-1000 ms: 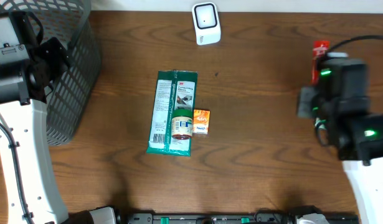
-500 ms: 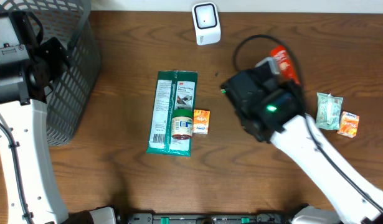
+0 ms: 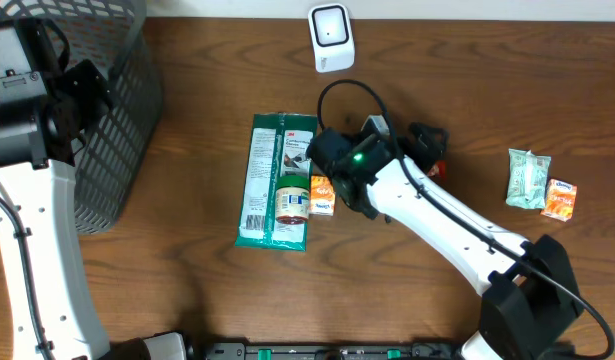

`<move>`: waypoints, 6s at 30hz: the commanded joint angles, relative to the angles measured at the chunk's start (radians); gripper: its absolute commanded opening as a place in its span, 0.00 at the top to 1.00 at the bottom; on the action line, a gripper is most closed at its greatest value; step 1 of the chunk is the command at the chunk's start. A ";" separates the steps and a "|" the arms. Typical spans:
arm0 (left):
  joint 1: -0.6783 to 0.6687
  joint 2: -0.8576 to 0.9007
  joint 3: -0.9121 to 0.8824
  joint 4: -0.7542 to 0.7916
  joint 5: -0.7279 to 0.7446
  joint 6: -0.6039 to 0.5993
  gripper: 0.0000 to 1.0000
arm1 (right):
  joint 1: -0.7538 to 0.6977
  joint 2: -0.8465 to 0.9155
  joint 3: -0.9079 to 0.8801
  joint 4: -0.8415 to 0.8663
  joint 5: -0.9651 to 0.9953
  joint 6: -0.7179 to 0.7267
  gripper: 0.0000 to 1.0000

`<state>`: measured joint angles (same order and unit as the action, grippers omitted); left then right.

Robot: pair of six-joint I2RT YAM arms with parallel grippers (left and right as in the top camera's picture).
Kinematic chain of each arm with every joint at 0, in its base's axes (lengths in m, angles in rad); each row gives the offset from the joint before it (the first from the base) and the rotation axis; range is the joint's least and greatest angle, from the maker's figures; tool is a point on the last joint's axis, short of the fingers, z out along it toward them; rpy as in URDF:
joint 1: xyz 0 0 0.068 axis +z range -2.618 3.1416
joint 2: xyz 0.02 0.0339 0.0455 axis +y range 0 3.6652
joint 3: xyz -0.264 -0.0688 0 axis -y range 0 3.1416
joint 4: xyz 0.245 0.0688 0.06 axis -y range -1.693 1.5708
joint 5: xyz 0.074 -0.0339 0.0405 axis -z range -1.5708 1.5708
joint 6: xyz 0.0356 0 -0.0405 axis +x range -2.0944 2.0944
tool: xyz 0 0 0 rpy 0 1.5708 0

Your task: Scan the item barcode

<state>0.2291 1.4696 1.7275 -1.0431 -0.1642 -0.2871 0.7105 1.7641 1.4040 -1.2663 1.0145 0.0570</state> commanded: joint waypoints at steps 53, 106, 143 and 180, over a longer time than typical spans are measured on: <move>0.005 -0.001 0.006 0.000 -0.013 0.010 0.07 | -0.225 -0.077 -0.701 1.297 -1.423 0.373 0.99; 0.005 -0.001 0.006 0.000 -0.013 0.010 0.08 | -0.199 -0.073 -0.702 1.330 -1.350 0.379 0.99; 0.005 -0.001 0.006 0.000 -0.013 0.010 0.08 | -0.209 -0.027 -0.701 1.264 -1.252 0.377 0.97; 0.005 -0.001 0.006 -0.001 -0.013 0.010 0.08 | -0.297 -0.086 -0.697 1.438 -1.521 0.428 0.99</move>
<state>0.2291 1.4696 1.7275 -1.0431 -0.1642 -0.2871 0.4068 1.6966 0.7074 0.1768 -0.4572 0.4652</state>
